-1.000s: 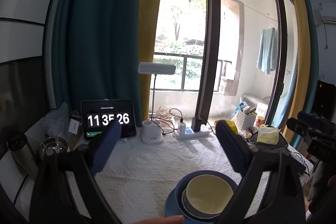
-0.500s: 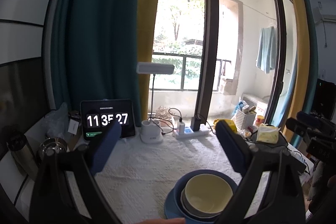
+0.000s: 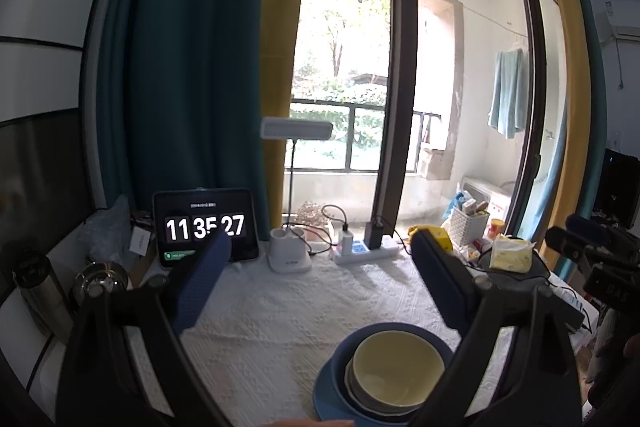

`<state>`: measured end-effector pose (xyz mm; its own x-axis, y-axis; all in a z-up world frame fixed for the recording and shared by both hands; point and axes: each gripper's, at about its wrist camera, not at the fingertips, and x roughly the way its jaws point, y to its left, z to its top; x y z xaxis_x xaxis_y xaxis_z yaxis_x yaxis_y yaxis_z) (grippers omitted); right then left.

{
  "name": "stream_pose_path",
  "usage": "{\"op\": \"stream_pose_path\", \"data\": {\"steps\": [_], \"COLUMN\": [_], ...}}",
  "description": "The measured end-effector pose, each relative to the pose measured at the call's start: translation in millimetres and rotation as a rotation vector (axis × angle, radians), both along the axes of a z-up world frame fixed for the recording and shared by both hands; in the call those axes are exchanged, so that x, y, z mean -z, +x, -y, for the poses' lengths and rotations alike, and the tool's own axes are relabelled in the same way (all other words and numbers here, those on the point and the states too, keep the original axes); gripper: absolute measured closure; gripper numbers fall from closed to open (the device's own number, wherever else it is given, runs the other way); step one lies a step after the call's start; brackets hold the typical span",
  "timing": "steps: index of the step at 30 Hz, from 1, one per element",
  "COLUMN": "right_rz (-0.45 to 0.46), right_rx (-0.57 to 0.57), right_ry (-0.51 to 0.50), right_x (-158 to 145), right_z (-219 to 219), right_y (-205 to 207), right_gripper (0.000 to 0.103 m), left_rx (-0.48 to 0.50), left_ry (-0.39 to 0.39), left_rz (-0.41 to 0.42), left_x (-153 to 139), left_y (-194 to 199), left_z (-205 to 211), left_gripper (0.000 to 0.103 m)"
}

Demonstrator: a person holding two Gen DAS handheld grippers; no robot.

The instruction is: Organize plates and bowls

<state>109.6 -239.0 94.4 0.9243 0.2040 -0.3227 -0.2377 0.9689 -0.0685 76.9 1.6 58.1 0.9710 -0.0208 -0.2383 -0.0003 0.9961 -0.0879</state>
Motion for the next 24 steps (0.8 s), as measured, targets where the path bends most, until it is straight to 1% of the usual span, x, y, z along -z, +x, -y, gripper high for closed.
{"op": "stream_pose_path", "data": {"steps": [24], "right_rz": [-0.009], "right_rx": [0.003], "right_ry": [0.004], "right_x": [4.8], "right_z": [1.8], "right_y": [1.1], "right_gripper": [0.042], "left_rx": [-0.006], "left_ry": [0.009], "left_rz": [0.014], "left_x": [0.5], "left_y": [-1.0], "left_z": [3.4], "left_gripper": [0.01]}}
